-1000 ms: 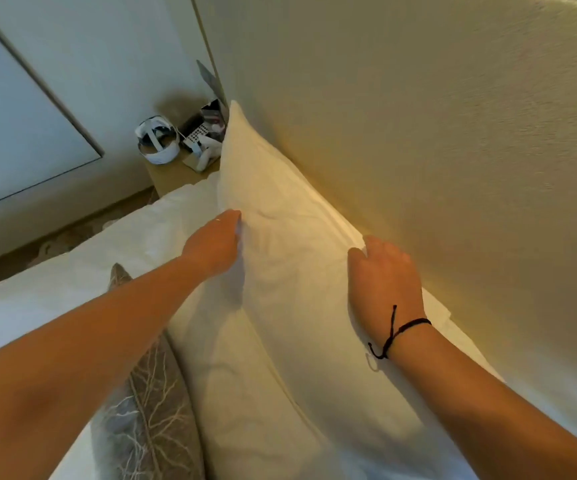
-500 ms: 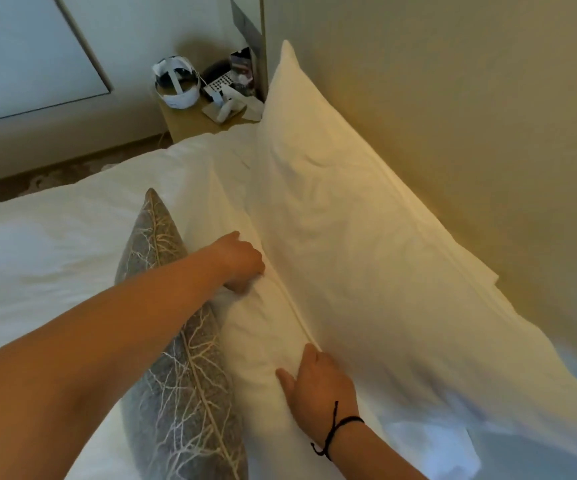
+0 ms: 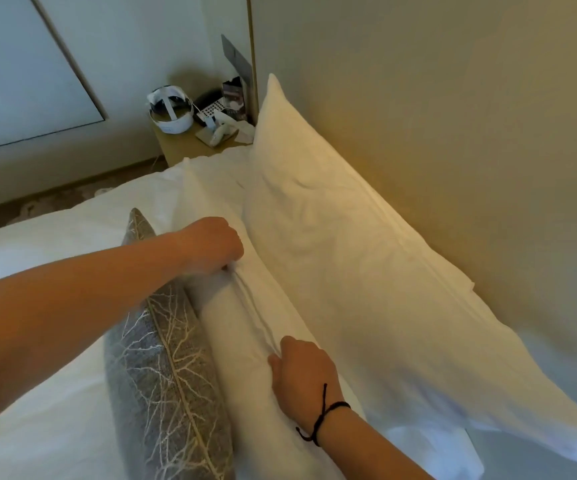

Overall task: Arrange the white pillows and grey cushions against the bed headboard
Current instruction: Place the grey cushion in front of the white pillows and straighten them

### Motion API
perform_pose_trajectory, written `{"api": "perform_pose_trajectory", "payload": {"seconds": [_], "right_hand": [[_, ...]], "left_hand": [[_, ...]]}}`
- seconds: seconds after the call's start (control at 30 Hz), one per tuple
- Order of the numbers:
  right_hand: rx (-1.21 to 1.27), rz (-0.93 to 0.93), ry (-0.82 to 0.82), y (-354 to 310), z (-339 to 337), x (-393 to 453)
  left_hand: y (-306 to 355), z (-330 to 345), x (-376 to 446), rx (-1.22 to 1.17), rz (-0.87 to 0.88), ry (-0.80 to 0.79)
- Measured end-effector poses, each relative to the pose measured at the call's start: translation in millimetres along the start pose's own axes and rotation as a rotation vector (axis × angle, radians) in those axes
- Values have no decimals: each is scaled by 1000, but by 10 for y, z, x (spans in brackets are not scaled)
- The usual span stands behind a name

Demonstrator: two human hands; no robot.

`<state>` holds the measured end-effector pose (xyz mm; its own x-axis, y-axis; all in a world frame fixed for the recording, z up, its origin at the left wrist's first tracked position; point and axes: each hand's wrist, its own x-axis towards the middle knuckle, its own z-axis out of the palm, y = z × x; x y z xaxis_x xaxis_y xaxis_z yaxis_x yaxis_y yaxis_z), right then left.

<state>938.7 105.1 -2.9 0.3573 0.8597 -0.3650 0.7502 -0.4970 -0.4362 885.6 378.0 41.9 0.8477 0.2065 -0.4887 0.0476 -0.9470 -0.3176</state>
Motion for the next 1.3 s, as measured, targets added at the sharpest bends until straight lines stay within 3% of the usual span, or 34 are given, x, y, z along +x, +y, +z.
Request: {"api": "perform_pose_trajectory", "payload": {"seconds": [0.13, 0.27, 0.57, 0.73, 0.83, 1.0, 1.17, 1.3], "right_hand": [[-62, 26, 59, -14, -107, 135], [-64, 84, 77, 95, -77, 140], [266, 101, 4, 595, -170, -507], [283, 70, 0, 758, -176, -925], [354, 121, 173, 859, -203, -1082], [-26, 153, 275, 1009, -116, -1131], [-286, 144, 81, 1073, 176, -1010], [-338, 121, 32, 1022, 223, -915]], "left_hand": [[-57, -117, 42, -103, -119, 32], [172, -35, 139, -43, -194, 5], [567, -162, 223, -390, -31, -138], [596, -313, 206, -402, 41, -32], [577, -312, 190, -367, 38, 77], [624, -262, 198, -311, 0, 156], [635, -124, 173, -148, -35, 129], [614, -8, 144, -5, -95, 174]]}}
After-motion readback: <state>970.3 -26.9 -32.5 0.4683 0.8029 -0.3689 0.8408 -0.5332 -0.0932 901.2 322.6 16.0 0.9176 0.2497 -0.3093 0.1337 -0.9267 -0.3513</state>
